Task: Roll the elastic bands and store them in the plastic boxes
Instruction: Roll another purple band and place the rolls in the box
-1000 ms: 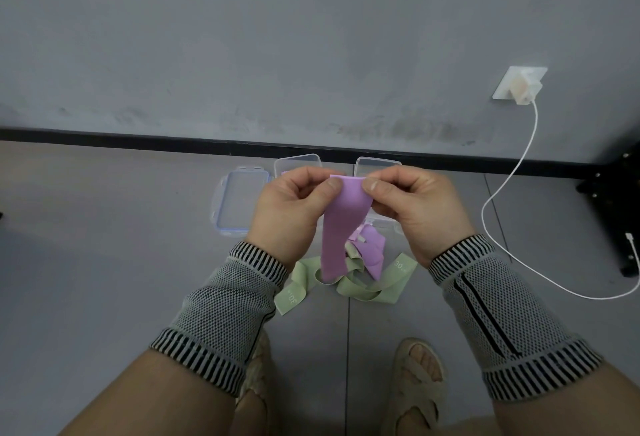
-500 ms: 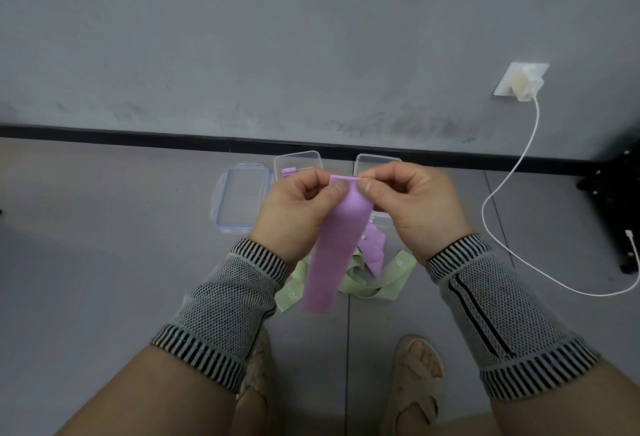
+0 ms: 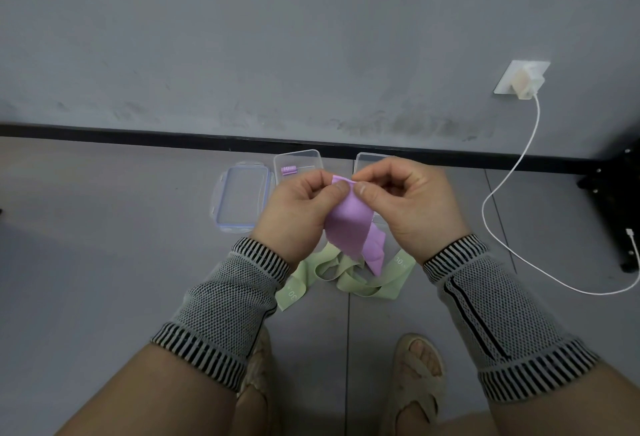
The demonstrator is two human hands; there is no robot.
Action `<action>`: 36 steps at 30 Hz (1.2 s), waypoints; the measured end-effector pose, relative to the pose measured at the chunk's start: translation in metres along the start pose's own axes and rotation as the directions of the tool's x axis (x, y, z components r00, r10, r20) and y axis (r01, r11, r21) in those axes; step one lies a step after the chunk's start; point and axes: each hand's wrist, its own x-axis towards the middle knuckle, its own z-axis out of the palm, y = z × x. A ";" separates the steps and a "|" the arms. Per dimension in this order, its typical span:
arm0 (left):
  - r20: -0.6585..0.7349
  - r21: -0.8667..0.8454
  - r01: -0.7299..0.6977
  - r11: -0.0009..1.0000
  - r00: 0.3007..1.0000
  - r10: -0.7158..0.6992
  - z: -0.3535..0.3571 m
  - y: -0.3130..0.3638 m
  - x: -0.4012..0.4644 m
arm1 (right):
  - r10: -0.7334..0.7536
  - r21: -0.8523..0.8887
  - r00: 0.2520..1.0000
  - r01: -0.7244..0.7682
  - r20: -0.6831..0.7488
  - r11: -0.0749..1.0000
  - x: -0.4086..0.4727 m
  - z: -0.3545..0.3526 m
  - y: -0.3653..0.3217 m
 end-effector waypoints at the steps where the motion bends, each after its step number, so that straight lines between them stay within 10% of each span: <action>1: 0.005 0.002 0.009 1.000 1.000 -0.009 0.000 0.000 0.000 | -0.006 -0.009 1.000 0.006 0.007 1.000 0.000 0.000 0.000; 15: -0.024 -0.223 0.244 0.944 0.967 -0.255 -0.002 0.002 0.001 | -0.106 -0.269 0.993 0.113 0.041 0.956 -0.003 0.004 0.002; 23: 0.039 -0.147 0.174 0.974 0.985 -0.170 -0.005 -0.003 0.000 | -0.123 -0.261 0.992 0.125 0.025 0.957 -0.002 0.003 0.002; 30: -0.067 0.011 -0.038 0.999 0.997 0.038 -0.003 0.001 0.000 | 0.163 0.237 0.987 -0.157 -0.007 0.959 0.002 0.000 0.002; 36: -0.069 0.111 -0.081 0.991 0.994 0.089 -0.002 0.002 -0.002 | 0.115 0.035 0.993 -0.114 -0.033 0.993 0.000 0.003 0.002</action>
